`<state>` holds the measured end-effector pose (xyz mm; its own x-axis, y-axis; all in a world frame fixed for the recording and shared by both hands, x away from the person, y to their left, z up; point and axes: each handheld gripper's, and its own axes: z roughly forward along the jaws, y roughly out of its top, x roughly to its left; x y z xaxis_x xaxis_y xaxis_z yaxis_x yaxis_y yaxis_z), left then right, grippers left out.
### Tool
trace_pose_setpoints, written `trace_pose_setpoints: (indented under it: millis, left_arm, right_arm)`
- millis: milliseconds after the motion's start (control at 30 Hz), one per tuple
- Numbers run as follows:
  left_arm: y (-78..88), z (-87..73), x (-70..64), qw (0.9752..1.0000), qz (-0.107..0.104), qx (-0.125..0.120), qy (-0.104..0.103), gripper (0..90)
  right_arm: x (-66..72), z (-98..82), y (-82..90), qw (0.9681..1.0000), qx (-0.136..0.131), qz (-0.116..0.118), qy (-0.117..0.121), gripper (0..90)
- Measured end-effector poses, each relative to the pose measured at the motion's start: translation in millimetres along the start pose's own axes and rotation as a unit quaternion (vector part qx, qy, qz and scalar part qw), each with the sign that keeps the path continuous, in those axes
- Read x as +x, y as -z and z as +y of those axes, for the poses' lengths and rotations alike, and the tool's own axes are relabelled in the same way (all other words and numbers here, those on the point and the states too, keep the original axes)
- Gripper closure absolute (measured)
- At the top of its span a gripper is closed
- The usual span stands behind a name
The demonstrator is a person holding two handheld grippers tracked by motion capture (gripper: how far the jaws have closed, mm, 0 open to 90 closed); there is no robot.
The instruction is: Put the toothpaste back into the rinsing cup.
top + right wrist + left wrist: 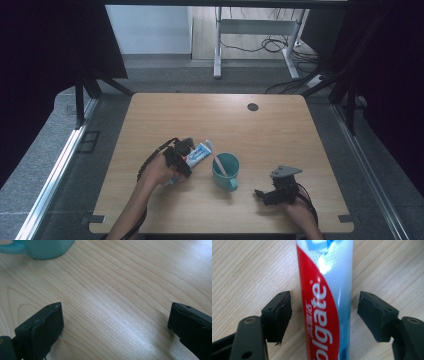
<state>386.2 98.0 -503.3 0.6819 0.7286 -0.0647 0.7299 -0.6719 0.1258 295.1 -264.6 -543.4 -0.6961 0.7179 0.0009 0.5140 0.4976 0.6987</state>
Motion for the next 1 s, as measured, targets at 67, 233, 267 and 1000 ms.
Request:
trace_pose_setpoints:
  millis: [67, 233, 267, 1000]
  left_arm:
    - [-0.3, 3.2, -0.8, 1.0, 0.003, 0.004, -0.004, 30.3]
    - [-1.2, 10.7, -1.2, 1.0, 0.004, 0.008, -0.003, 36.3]
    - [-1.5, 11.9, -0.8, 0.9999, 0.005, 0.011, -0.003, 37.3]
    - [6.9, 9.7, 11.6, 0.9989, -0.038, -0.015, 0.023, 69.4]
  right_arm:
    - [0.0, 0.0, 0.0, 1.0, 0.0, 0.0, 0.0, 0.0]
    - [0.0, 0.0, 0.0, 1.0, 0.0, 0.0, 0.0, 0.0]
    - [0.0, 0.0, 0.0, 1.0, 0.0, 0.0, 0.0, 0.0]
    - [0.0, 0.0, 0.0, 1.0, 0.0, 0.0, 0.0, 0.0]
